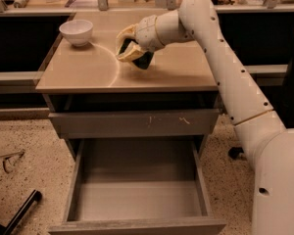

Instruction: Pick sponge from middle drawer and place on counter

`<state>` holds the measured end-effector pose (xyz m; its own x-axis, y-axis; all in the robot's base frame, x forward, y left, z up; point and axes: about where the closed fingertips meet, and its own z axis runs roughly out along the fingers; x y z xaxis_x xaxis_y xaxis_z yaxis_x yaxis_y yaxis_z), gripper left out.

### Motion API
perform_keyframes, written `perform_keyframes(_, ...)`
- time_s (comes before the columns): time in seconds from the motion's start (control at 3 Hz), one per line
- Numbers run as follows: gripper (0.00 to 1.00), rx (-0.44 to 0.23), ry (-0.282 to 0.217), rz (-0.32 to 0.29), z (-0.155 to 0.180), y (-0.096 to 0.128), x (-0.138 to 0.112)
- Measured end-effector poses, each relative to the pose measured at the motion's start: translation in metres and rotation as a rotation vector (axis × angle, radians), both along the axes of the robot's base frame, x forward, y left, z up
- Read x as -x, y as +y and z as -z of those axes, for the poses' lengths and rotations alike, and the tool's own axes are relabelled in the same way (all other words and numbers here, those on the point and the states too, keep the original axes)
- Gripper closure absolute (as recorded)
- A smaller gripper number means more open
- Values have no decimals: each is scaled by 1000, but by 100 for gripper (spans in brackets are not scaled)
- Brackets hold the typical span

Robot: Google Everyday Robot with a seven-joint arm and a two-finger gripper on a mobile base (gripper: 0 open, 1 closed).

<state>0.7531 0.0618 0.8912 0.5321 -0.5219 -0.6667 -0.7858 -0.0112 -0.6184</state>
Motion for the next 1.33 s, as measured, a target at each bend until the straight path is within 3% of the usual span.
perform_keyframes(1.0, 0, 0, 0, 0, 0, 0, 0)
perform_keyframes(1.33, 0, 0, 0, 0, 0, 0, 0)
